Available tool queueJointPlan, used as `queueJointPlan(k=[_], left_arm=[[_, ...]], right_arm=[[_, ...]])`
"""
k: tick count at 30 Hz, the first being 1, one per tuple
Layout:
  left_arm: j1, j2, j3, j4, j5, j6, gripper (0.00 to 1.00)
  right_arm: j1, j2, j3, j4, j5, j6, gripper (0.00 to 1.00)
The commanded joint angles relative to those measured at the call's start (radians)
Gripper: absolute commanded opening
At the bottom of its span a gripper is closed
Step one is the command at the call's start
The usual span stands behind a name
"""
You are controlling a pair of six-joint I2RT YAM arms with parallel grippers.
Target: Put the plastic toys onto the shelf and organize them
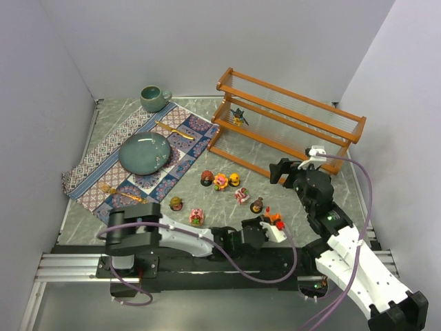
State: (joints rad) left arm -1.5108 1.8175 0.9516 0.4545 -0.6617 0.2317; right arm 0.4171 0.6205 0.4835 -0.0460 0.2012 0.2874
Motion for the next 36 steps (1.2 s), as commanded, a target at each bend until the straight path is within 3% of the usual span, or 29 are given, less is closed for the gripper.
queueJointPlan(k=[1,10,18,28,36], left_arm=[[0.035,-0.121,-0.059,-0.019,0.053,-0.12,0.01],[0.13,-0.389,-0.264,-0.03,0.186,-0.301,0.01],[0.245,-0.619,-0.421,-0.031,0.274,-0.356,0.01],[0.325,-0.892,-0.487,-0.149,0.313,-0.368,0.01],[0.363,-0.98,-0.493,-0.206,0.415,-0.361,0.01]], right_arm=[[-0.006,0.015,0.003,0.067,-0.094,-0.028,1.0],[-0.008,0.025,0.0,0.115,-0.295,-0.076,0.99],[-0.006,0.113,0.015,0.147,-0.561,-0.128,0.93],[-0.005,0.176,0.0,0.251,-0.853,-0.171,0.82],[0.029,0.197,0.001,0.287,-1.011,-0.228,0.74]])
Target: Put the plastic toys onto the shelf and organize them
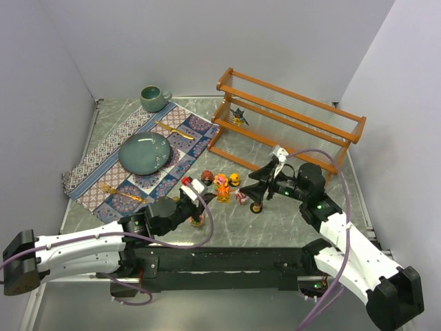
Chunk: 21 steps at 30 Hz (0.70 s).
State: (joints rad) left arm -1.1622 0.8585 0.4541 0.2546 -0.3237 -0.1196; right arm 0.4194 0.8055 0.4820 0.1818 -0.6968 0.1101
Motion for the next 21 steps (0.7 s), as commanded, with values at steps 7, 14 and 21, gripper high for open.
queueJointPlan(k=[7,14,21], left_arm=[[0.021,-0.009,0.037,-0.037,0.144,0.011,0.01],[0.022,-0.004,0.047,-0.037,0.166,0.014,0.01],[0.024,-0.007,0.055,-0.041,0.181,0.017,0.01]], right_arm=[[0.159,0.015,0.033,-0.031,-0.009,-0.187,0.7],[0.22,0.03,0.047,-0.067,0.025,-0.243,0.67],[0.245,0.046,0.059,-0.093,0.059,-0.27,0.61]])
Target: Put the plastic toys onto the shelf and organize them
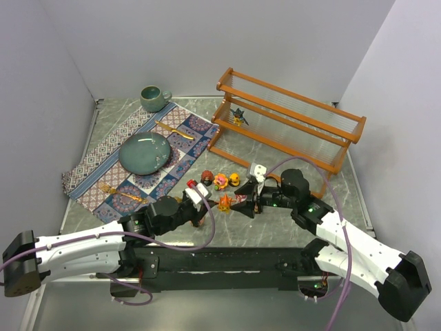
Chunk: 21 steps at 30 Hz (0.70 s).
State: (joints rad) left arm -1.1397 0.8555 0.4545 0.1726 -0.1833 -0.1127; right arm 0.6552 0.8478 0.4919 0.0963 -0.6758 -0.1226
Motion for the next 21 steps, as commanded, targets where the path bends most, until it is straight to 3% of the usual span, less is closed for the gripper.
queueJointPlan(k=[1,5,21], left_arm=[[0.003,-0.006,0.056,0.038,0.041,0.01,0.01],[0.003,-0.019,0.055,0.027,0.035,0.013,0.01],[0.001,-0.053,0.026,0.036,0.033,0.01,0.01]], right_arm=[[0.009,-0.003,0.048,-0.012,0.048,-0.038,0.6],[0.009,-0.023,0.045,-0.018,0.128,-0.04,0.57],[0.011,-0.093,0.013,0.005,0.133,-0.051,0.57]])
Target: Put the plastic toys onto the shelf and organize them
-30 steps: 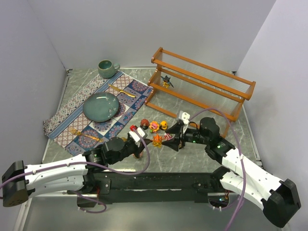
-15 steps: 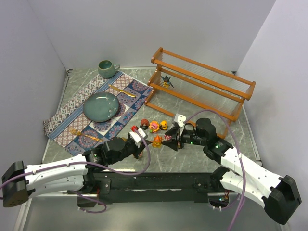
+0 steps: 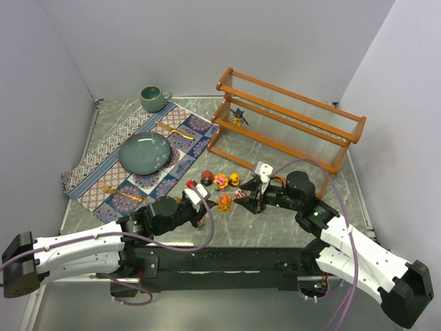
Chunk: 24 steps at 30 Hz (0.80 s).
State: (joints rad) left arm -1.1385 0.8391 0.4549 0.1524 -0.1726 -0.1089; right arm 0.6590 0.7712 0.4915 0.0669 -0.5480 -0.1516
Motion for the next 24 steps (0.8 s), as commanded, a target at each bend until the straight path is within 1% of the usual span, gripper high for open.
queueJointPlan(k=[1,7,14,17,22,24], left_arm=[[0.002,-0.043,0.024,0.058,0.024,0.006,0.01],[0.0,-0.08,0.022,0.065,0.038,0.008,0.01],[0.003,-0.066,0.022,0.072,0.035,0.008,0.01],[0.003,-0.057,0.027,0.076,0.048,0.008,0.01],[0.005,-0.058,0.024,0.096,0.068,0.002,0.01],[0.003,-0.051,0.027,0.102,0.076,0.0,0.01]], right_arm=[[0.004,-0.009,0.016,0.025,-0.007,-0.026,0.57],[0.008,0.043,0.044,-0.006,-0.038,-0.048,0.51],[0.016,0.01,0.032,0.004,-0.089,-0.062,0.51],[0.016,0.022,0.035,0.004,-0.104,-0.065,0.5],[0.03,0.042,0.044,-0.006,-0.113,-0.075,0.47],[0.033,0.043,0.044,-0.006,-0.113,-0.075,0.43]])
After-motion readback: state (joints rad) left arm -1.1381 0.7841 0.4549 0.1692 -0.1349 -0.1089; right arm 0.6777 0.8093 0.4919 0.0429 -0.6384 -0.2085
